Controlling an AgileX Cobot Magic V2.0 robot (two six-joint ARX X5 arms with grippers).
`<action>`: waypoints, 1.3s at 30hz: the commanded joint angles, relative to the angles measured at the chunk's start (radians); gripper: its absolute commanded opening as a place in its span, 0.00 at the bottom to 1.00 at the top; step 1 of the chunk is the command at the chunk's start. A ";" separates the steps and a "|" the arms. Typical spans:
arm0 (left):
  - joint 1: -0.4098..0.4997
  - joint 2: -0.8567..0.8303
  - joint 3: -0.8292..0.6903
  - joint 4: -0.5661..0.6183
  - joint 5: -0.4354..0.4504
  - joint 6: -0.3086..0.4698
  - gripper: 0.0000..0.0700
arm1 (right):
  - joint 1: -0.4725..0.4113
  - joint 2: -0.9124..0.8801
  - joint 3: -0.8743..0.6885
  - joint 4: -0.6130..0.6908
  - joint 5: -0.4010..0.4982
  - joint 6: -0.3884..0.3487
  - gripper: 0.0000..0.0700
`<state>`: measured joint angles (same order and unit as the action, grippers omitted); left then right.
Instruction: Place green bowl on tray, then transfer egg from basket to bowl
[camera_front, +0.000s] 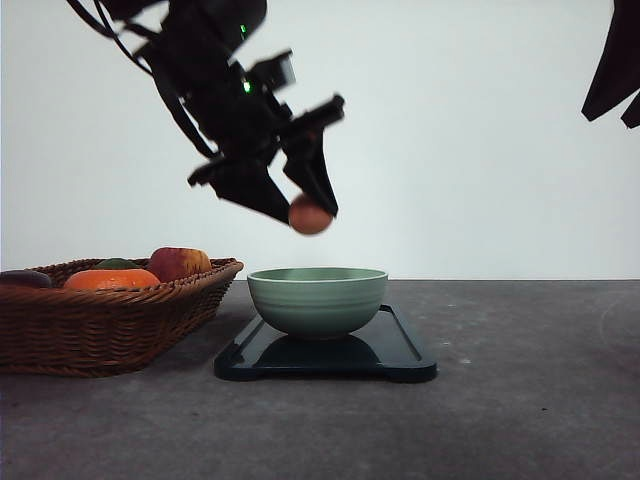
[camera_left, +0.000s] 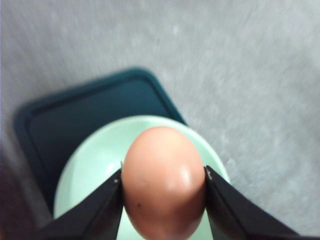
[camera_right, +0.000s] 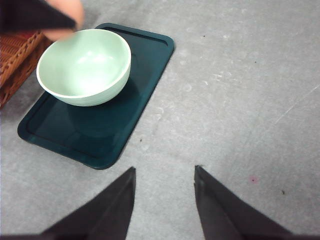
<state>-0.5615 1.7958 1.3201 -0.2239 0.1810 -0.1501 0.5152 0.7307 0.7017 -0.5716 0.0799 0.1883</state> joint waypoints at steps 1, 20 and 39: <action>-0.010 0.034 0.021 0.025 -0.003 0.006 0.27 | 0.005 0.006 0.003 0.009 0.000 0.009 0.33; -0.012 0.166 0.021 0.049 -0.007 0.007 0.27 | 0.005 0.006 0.003 0.009 0.000 0.009 0.33; -0.025 0.178 0.021 0.039 -0.027 0.002 0.41 | 0.005 0.006 0.003 0.008 0.000 0.009 0.33</action>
<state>-0.5766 1.9457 1.3201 -0.1867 0.1558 -0.1499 0.5152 0.7307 0.7017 -0.5716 0.0799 0.1883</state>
